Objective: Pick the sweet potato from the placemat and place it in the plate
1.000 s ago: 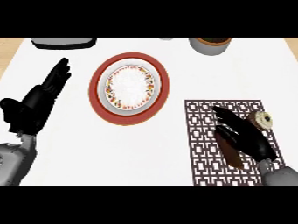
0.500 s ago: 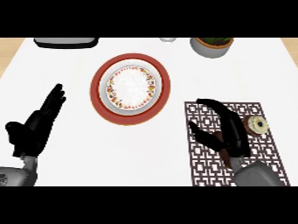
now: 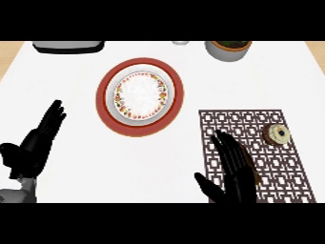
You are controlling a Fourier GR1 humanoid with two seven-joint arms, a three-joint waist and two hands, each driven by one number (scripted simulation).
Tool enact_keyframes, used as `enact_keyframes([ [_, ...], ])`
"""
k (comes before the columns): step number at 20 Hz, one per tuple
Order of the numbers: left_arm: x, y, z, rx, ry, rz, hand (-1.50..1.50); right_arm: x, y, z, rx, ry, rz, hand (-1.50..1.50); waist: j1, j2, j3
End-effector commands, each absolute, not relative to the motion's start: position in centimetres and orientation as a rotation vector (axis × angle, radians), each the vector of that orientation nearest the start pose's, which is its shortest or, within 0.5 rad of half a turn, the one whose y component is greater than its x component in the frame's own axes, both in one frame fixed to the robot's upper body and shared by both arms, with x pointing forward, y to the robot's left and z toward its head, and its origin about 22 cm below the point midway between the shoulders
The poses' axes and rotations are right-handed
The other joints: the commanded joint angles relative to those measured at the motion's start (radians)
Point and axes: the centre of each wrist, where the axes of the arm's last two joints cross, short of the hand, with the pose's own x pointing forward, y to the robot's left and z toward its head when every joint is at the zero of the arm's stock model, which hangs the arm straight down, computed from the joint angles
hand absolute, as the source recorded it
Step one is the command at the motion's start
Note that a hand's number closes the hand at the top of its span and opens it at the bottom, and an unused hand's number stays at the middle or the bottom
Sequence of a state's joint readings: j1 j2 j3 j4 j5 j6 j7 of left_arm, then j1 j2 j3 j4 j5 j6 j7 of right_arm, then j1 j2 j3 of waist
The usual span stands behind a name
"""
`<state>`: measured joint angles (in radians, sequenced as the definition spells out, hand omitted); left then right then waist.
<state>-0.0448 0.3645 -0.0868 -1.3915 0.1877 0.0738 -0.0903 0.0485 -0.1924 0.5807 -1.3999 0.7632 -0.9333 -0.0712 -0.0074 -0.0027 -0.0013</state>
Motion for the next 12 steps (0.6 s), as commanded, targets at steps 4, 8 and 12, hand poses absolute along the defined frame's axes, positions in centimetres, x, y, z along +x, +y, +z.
enact_keyframes([
  [4, 24.1, 30.4, -2.7, 0.182, -1.512, -0.131, 0.0, 14.6, -17.7, -5.1, -1.137, -1.702, 0.653, -1.5, -0.017, -0.003, -0.003],
  [8, 23.6, 30.8, -2.9, 0.185, -1.5, -0.126, 0.0, 14.0, -17.1, -3.7, -1.199, -1.481, 0.773, -1.5, -0.018, -0.002, -0.005],
  [12, 24.4, 30.6, -2.1, 0.176, -1.52, -0.132, 0.0, 14.2, -16.3, -2.5, -1.253, -1.242, 0.888, -1.5, -0.006, 0.0, -0.003],
])
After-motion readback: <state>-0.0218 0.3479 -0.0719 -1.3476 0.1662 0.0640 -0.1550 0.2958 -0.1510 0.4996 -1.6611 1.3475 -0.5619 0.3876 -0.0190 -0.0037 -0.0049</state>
